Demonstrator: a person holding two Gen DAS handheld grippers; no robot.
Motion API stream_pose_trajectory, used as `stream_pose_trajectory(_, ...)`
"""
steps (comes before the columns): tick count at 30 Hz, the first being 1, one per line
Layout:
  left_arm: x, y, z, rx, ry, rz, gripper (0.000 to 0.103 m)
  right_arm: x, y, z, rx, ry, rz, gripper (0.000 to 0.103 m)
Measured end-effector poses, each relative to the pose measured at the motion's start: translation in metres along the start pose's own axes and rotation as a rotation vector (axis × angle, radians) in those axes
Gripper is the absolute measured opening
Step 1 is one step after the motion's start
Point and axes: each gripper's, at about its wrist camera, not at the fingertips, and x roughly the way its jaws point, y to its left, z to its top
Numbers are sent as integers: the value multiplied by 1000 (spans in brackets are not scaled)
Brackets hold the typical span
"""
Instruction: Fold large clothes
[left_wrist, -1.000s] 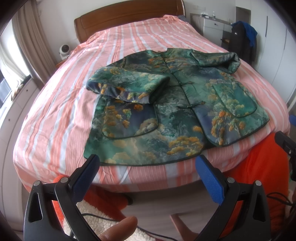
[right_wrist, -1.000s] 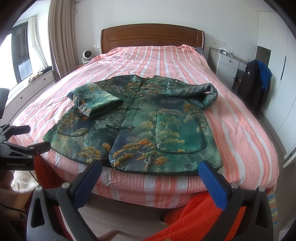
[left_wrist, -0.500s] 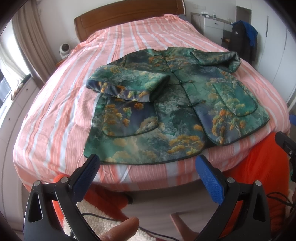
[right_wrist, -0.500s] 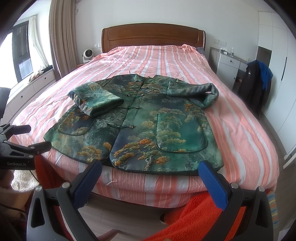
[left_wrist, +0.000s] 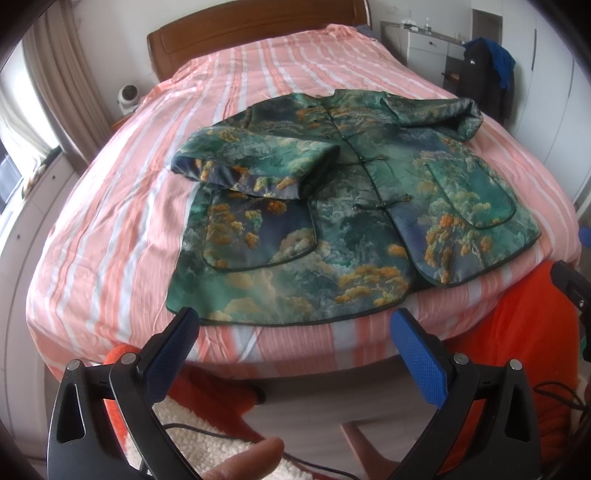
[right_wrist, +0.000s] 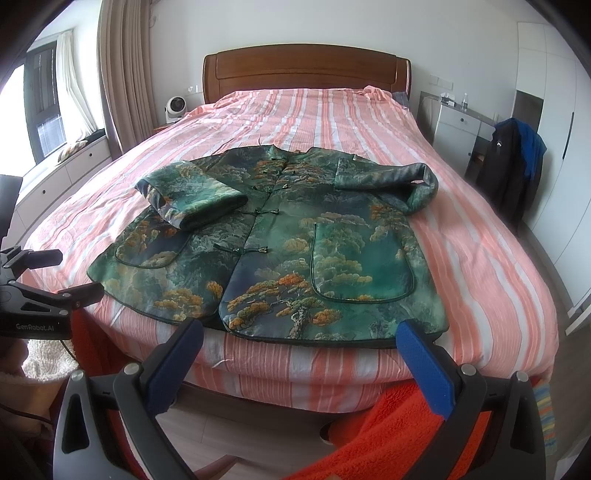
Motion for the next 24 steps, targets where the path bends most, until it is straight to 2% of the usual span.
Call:
stream_pose_trajectory(12,8,1,1,-3,40,8,103,4,-1,-1,2,10,4,103)
stream_pose_trajectory(15,11,5,7,30,26,29,103,4,-1,-1,3,14,4,103)
stream_pose_trajectory(18,15,28,31,102,-38,57,103,7,-2,-1,4,26,6,103)
stream_pose_trajectory(22,36,58,84,183,-50,-6,103,9,-1,0,4,21,9,103)
stream_pose_trajectory(24,57,53,103,259,-51,68,103,10,-2,0,16,19,16,103)
